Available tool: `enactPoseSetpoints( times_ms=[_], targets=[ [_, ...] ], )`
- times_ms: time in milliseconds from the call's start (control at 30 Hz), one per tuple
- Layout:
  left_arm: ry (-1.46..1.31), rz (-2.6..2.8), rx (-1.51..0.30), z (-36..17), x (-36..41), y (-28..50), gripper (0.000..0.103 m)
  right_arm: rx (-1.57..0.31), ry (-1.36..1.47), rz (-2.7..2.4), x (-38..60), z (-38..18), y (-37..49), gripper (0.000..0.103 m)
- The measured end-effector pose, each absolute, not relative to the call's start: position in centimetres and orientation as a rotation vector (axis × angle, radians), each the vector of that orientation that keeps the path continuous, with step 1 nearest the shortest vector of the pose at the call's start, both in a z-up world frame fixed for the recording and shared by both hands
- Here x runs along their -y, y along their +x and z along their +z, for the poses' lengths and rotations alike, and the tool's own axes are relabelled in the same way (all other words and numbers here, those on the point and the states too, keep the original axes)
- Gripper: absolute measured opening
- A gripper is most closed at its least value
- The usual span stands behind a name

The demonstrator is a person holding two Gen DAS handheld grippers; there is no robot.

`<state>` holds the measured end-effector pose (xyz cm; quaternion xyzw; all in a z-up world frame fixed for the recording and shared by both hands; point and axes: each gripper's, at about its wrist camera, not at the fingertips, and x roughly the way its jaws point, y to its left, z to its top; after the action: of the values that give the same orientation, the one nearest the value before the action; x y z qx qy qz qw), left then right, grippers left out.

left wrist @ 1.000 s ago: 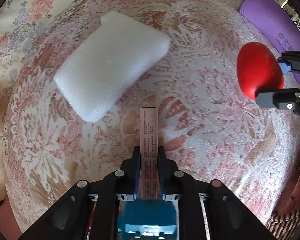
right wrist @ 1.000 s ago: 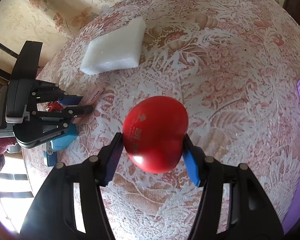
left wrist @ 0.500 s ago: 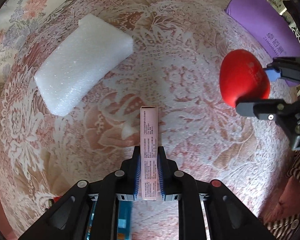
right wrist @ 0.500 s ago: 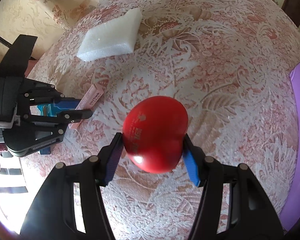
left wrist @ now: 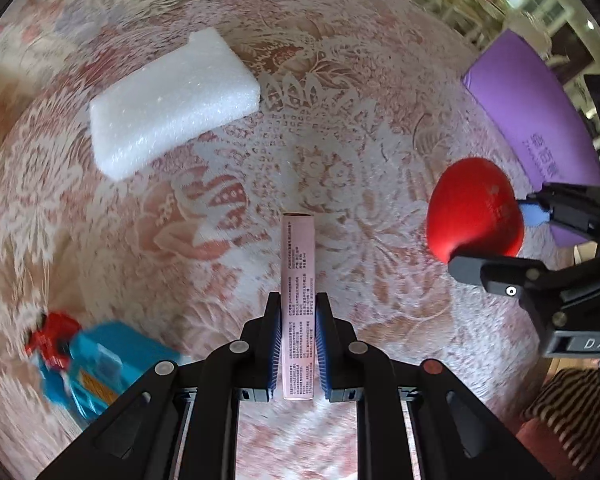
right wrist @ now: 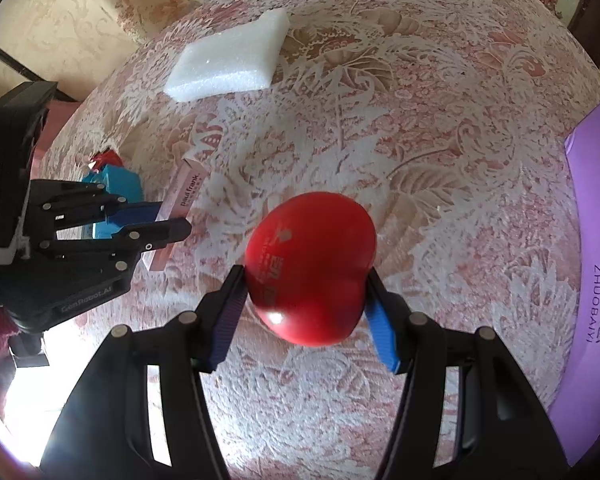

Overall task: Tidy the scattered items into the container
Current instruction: 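Lift the pink tube and red heart ball and carry both over the purple box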

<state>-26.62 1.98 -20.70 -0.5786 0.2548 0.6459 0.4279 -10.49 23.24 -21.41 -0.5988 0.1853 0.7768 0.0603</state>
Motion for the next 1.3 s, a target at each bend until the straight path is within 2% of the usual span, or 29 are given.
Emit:
enactPoseSetpoints(
  times_ms=[267, 500, 1100, 1300],
  targets=[
    [-1.495, 1.795, -0.491, -19.0, -1.8, -18.8, 0.016, -0.414, -1.884, 2.430, -21.9, -19.7, -8.9, 0.060],
    [-1.443, 1.879, -0.424, -16.5, -7.6, -14.8, 0.016, -0.354, -1.881, 2.535, -22.7, -16.0, -5.9, 0.060],
    [-1.200, 1.840, -0.412, -7.6, -22.3, -7.6, 0.016, -0.473, -1.626, 2.603, -35.2, -8.6, 2.2, 0.060],
    [-1.156, 1.757, -0.416, -6.5, -28.8, -4.5, 0.016, -0.522, -1.563, 2.571, -40.5, -7.7, 5.3, 0.060]
  ],
)
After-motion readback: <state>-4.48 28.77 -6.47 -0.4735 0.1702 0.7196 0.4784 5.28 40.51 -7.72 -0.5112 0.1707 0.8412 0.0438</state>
